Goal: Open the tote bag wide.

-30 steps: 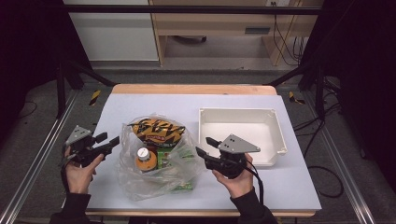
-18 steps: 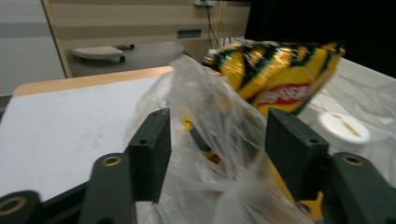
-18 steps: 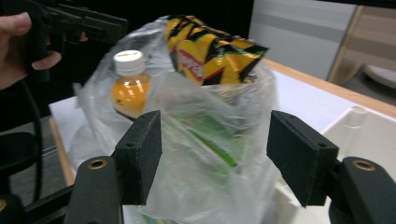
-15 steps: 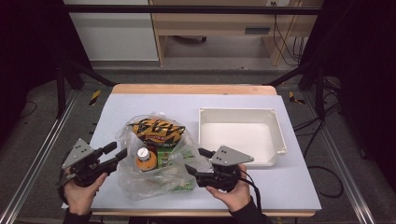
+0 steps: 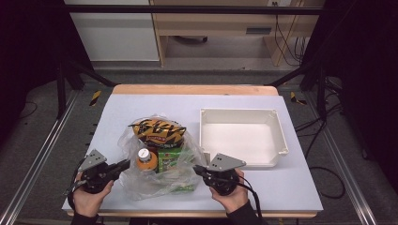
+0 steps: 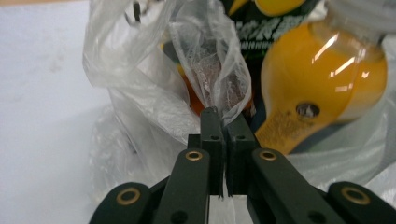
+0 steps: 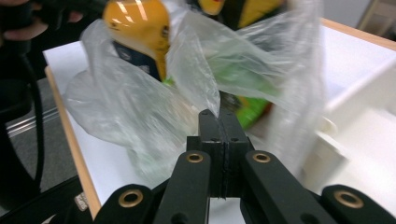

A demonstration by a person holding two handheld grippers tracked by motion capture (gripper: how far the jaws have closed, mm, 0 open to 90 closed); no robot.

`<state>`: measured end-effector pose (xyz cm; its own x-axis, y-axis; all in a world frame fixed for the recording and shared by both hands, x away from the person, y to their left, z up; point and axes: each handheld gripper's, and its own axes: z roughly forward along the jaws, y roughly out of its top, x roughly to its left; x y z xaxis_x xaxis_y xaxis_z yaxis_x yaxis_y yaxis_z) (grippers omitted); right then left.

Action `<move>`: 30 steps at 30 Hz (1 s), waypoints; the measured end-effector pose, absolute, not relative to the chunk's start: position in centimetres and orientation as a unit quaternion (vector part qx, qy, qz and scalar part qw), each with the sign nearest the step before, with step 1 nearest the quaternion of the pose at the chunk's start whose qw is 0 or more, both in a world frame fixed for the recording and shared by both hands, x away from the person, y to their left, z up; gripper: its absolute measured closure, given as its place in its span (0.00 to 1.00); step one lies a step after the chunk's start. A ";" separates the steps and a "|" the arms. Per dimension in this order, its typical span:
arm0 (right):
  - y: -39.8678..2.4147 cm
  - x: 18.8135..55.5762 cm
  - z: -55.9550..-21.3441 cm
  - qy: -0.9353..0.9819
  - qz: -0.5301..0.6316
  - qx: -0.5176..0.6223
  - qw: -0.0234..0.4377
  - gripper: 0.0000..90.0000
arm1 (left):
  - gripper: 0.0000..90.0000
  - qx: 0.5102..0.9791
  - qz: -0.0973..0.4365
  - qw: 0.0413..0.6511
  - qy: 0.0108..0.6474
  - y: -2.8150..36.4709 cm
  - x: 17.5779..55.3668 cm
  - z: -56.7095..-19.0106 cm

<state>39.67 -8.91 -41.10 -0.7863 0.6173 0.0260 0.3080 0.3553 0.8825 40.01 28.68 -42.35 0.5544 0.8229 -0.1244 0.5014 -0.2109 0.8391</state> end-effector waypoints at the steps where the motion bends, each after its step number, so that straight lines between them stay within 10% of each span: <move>1: -9.2 39.7 -41.2 0.806 0.490 0.293 0.157 1.00 | 0.98 0.760 0.174 0.448 0.438 28.6 40.0 -42.6; 23: -9.3 41.6 -48.9 0.813 0.404 0.392 0.148 1.00 | 0.99 0.799 0.155 0.388 0.433 26.8 40.6 -47.0; 30: -10.6 39.8 -46.5 0.805 0.454 0.351 0.148 0.73 | 0.99 0.795 0.153 0.396 0.433 27.1 40.6 -47.1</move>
<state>39.77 -10.62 -46.49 -0.7091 0.7006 0.0796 0.4311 0.3415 0.8351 40.60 27.07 -47.06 0.5780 0.8098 -0.1003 0.5684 -0.3114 0.7615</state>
